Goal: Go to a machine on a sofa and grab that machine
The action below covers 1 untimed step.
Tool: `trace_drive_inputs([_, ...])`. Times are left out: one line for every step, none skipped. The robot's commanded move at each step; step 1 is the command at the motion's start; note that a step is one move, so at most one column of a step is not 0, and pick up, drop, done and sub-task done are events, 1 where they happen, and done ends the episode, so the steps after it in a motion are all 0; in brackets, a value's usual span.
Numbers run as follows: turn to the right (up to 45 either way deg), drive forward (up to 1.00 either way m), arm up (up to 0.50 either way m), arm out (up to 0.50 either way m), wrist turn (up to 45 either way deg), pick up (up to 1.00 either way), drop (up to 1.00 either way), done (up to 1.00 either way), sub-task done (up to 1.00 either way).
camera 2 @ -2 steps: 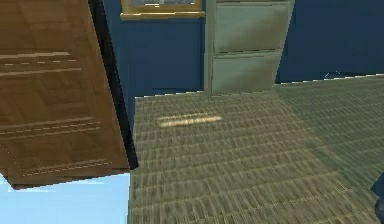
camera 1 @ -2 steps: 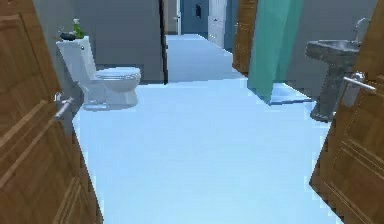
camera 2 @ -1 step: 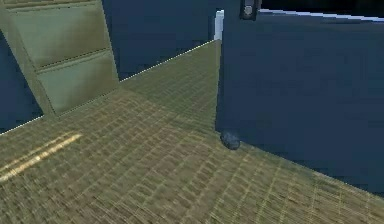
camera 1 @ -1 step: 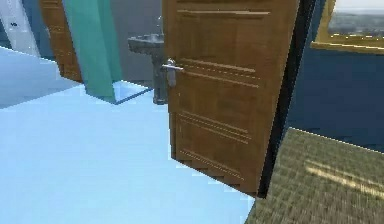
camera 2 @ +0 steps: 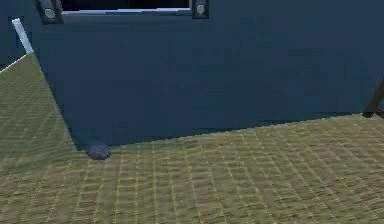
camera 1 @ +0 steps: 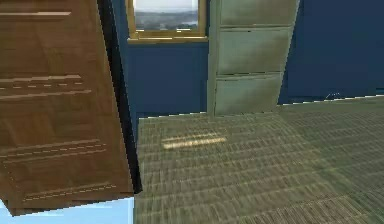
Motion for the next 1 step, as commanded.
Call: trace_drive_inputs([33.0, 0.00, 0.00, 0.00, 0.0, 0.00, 0.00, 0.00, 0.00])
